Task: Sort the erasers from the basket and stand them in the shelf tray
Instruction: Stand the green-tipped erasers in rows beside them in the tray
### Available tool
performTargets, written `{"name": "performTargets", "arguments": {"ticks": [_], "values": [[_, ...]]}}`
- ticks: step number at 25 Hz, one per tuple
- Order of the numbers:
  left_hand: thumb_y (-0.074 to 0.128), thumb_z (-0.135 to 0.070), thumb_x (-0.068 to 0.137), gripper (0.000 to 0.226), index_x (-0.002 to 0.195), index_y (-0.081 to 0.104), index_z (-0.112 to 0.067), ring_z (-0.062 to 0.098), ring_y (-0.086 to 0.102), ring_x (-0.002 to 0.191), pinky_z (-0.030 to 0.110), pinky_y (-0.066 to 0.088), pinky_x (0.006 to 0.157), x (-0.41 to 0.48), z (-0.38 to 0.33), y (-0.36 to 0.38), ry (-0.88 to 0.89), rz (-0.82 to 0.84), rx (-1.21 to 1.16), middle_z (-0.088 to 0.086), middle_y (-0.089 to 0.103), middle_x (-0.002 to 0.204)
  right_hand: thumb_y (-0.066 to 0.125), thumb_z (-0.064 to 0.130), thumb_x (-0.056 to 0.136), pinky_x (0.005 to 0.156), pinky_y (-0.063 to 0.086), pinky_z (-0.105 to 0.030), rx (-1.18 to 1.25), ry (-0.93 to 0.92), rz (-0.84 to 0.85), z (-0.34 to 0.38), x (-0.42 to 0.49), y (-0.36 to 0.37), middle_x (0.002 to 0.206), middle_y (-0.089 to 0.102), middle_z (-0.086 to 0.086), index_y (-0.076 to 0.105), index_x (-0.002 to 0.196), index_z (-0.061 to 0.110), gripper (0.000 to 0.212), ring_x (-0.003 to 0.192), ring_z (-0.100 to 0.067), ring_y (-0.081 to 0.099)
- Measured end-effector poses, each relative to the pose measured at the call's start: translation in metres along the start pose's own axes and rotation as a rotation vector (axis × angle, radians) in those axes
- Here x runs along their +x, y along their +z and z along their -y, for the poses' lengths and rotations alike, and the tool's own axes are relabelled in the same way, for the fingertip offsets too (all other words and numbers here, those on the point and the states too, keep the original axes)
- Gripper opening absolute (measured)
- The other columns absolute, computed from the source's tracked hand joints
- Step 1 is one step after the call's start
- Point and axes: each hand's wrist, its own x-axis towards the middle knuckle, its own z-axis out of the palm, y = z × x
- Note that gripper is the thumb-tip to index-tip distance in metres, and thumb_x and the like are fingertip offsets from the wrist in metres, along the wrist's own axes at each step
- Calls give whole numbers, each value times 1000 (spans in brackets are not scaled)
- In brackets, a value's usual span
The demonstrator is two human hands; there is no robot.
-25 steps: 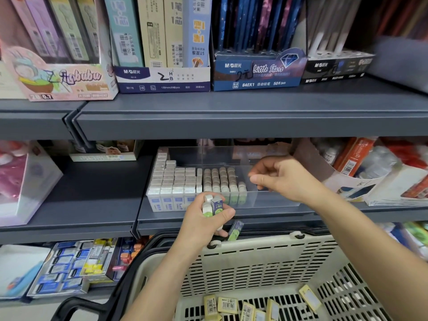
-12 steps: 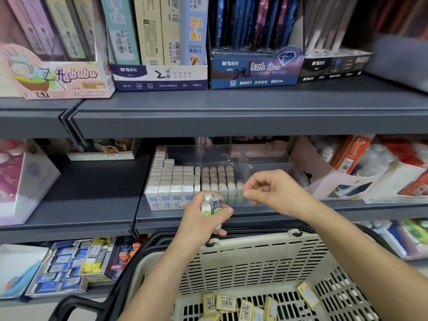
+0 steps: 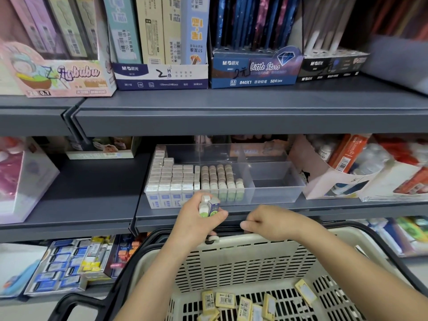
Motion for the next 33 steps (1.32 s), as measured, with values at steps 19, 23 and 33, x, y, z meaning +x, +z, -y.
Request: {"name": "performTargets", "arguments": {"ticks": [19,23,33], "values": [[74,-22,70,22,84,57,-22,19,59,70,30,48,68,14,8,-11,-153,171,311,3,65,81,40,44,96,79,41,-27,189,19,84,-1,6,4,81,56,4,65,87,18,38,79,-12,50],[71,-26,64,23,83,59,-20,16,55,64,28,44,61,17,3,-13,-220,268,388,6,68,77,36,45,97,98,42,-32,191,-14,150,2,5,1,99,59,10,65,102,26,35,98,-11,53],[67,-20,76,10,74,57,-20,9,42,65,18,28,47,20,-6,-17,-245,498,364,1,55,80,35,45,97,63,33,-18,132,-20,164,7,2,1,65,41,16,42,65,31,36,62,0,39]]}}
